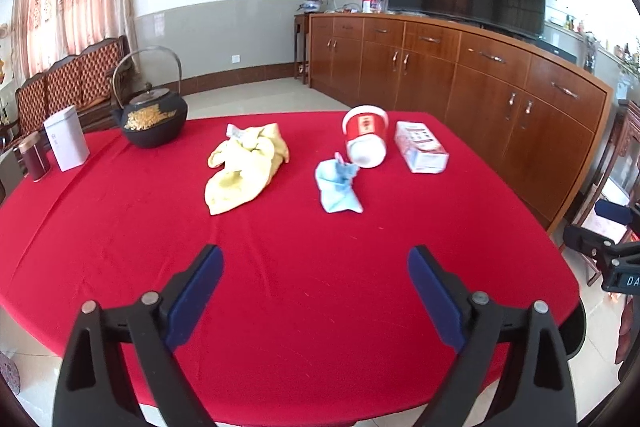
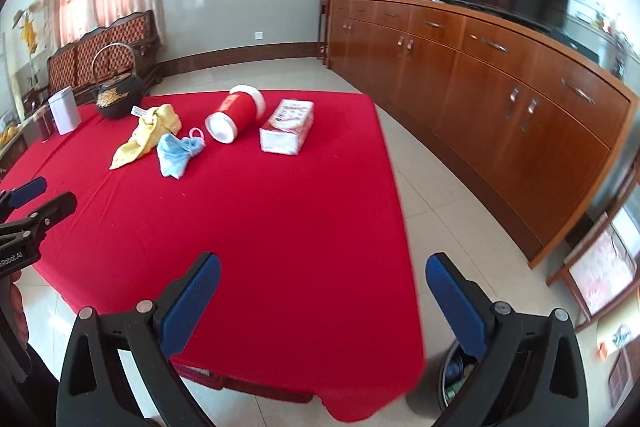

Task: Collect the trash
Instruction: 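Move both tools back toward the red table, then grasp the blue mask with the left tool while the right tool grasps the white-red milk box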

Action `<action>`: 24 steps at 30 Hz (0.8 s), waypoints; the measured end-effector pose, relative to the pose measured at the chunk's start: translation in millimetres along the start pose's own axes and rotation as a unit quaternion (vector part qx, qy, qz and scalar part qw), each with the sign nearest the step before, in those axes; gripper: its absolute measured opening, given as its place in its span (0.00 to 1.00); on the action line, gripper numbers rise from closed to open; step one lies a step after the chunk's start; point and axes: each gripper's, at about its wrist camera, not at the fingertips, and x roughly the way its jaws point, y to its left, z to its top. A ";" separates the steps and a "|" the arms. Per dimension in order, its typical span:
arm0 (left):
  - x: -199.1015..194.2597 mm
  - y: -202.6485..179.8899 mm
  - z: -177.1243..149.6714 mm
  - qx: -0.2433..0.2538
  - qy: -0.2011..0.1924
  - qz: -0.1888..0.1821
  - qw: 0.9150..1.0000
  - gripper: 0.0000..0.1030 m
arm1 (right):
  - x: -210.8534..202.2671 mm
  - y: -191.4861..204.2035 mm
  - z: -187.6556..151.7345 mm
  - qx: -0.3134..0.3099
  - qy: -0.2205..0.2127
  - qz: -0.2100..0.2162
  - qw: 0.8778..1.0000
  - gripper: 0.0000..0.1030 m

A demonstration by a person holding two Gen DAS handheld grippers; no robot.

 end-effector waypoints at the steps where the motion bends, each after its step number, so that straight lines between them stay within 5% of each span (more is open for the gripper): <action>1: 6.4 2.8 1.4 -0.001 0.004 -0.001 1.000 0.89 | 5.3 5.6 4.8 -0.003 0.000 0.003 1.000 1.00; 9: 61.7 -2.9 22.4 0.013 0.026 -0.014 0.999 0.83 | 57.8 24.1 39.6 -0.016 0.006 0.017 1.000 0.99; 17: 121.5 -11.3 48.5 0.008 0.064 -0.031 0.997 0.73 | 125.0 24.5 75.1 -0.016 0.032 0.036 0.999 0.88; 24: 158.5 -11.8 59.3 -0.002 0.100 -0.055 0.993 0.50 | 180.4 32.2 102.4 -0.017 0.055 0.056 0.997 0.83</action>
